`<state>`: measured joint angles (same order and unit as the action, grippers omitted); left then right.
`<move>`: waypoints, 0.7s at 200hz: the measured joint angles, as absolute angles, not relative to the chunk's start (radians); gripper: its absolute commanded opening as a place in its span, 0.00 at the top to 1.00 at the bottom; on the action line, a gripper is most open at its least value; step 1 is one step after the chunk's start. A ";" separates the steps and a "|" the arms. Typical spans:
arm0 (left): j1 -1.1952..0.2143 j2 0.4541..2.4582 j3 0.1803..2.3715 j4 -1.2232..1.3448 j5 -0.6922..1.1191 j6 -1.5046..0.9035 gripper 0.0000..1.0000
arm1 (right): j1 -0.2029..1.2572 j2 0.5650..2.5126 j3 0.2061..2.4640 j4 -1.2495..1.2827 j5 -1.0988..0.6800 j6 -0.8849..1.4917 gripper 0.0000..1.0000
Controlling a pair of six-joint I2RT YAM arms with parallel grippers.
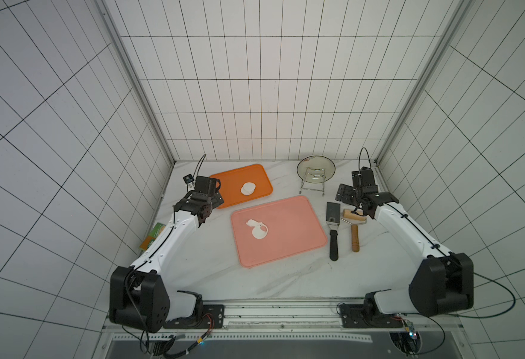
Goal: Roll out the dumpling wrappers from the dough
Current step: Reset both arms
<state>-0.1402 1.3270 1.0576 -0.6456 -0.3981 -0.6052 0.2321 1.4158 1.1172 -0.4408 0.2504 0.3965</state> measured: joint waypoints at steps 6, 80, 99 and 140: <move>-0.109 1.327 1.058 -0.632 -0.402 -0.591 0.02 | 0.212 1.416 1.113 -0.422 0.251 0.397 0.01; -0.023 1.325 0.791 -0.183 -0.477 -0.354 0.02 | 0.128 1.275 0.747 -0.016 0.410 0.244 0.01; -0.014 1.325 0.724 -0.078 -0.483 -0.323 0.02 | 0.112 1.256 0.662 0.082 0.442 0.210 0.01; -0.009 1.337 0.623 0.170 -0.477 -0.273 0.03 | 0.099 1.282 0.534 0.299 0.487 0.161 0.01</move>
<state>-0.0093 1.3369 0.6231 0.1696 -0.4770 -0.2733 0.0986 1.2819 0.5343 0.2989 0.4873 0.1608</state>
